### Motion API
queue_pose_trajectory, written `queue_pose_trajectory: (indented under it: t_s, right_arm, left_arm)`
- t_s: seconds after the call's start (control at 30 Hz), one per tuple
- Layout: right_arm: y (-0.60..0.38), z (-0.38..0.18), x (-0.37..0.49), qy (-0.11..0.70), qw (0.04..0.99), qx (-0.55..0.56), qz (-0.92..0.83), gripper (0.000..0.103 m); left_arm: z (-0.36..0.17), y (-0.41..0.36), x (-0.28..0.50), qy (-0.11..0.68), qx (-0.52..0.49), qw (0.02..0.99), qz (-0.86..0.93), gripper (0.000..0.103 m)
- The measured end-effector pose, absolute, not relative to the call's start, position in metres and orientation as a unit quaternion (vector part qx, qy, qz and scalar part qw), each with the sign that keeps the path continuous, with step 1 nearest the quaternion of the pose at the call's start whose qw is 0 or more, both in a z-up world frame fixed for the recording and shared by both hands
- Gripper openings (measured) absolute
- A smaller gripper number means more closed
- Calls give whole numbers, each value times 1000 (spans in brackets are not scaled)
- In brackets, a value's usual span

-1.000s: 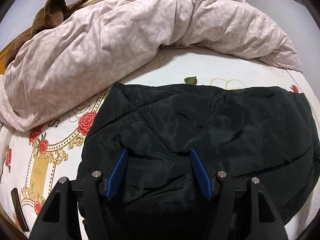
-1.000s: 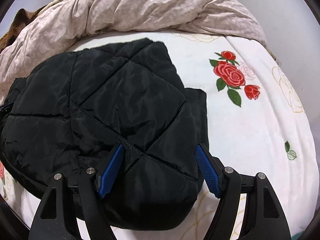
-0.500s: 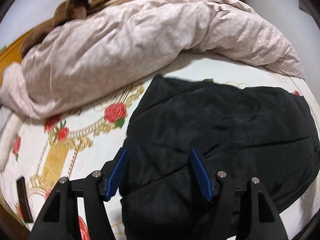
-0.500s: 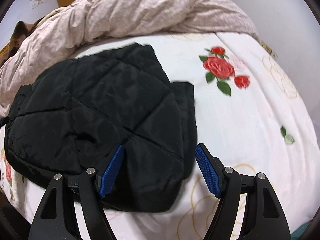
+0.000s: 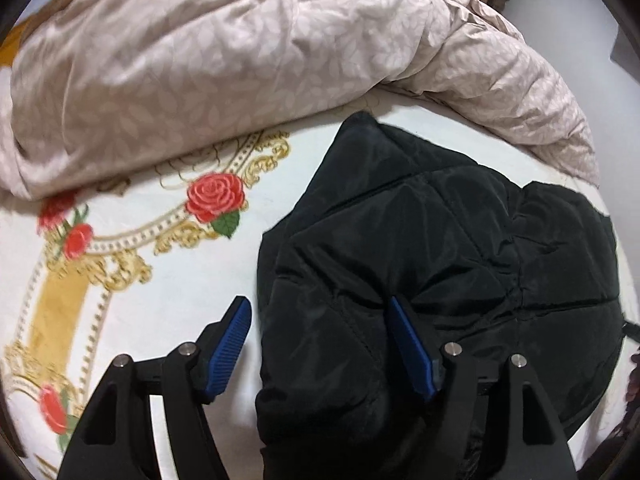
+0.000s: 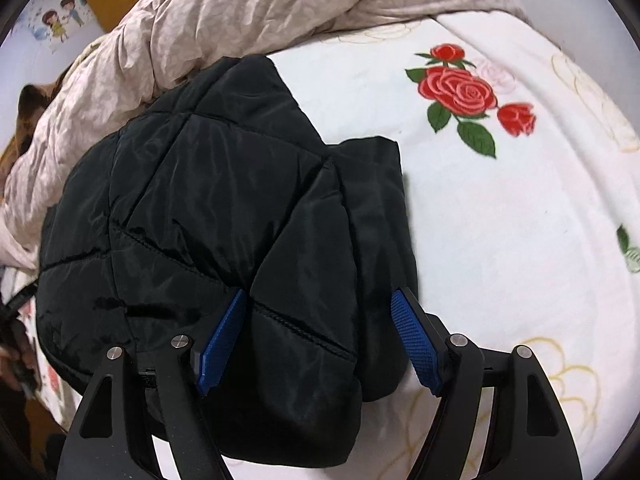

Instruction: Fold large clothes

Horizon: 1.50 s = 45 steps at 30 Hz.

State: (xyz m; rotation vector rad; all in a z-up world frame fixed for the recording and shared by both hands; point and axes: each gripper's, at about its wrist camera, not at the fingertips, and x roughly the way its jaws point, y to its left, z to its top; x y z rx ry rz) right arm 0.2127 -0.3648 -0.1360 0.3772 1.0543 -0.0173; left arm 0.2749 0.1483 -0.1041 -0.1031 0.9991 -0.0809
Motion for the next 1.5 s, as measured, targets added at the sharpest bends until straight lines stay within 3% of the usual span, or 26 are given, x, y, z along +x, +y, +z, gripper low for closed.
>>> queue_pose_trajectory:
  t_s: [0.2,0.43,0.7,0.9,0.97,1.0,1.1,1.17,1.23,1.37,1.5]
  right_arm:
    - [-373,-148,211,500,839,216,7,78]
    - [-382,-168,239,513,824,239,26,93]
    - [-389,-178,239,505,813,281,76,93]
    - [-390,-185,257,506,807,285,108,93]
    - [-387,-185,263,507,805,288,113,87]
    - [-386,-184,263,505,804,289,120,77]
    - [-383,-177,262,496,807,293,128,54]
    - [-380,-170,260,492,812,288,124,48]
    - [-376,-163,259,493,815,281,117,41]
    - [-370,-138,253,491,824,263,103,33]
    - [-369,-104,235,476,835,254,107,29]
  left_arm:
    - [-120,159,279,492,-85,864,-67,83]
    - [-139,157,306,514,-97,847,-97,93]
    - [-156,178,296,510,-181,831,-129,95]
    - [-158,164,312,519,-159,829,-132,102]
    - [-158,160,313,522,-153,828,-134,101]
    - [-157,159,313,523,-152,828,-135,99]
    - [-151,155,309,519,-156,827,-147,76]
    - [-143,150,304,515,-149,831,-150,53]
    - [-134,144,301,513,-136,835,-144,43]
    - [-106,139,288,502,-107,849,-126,32]
    - [-70,139,266,480,-97,862,-128,30]
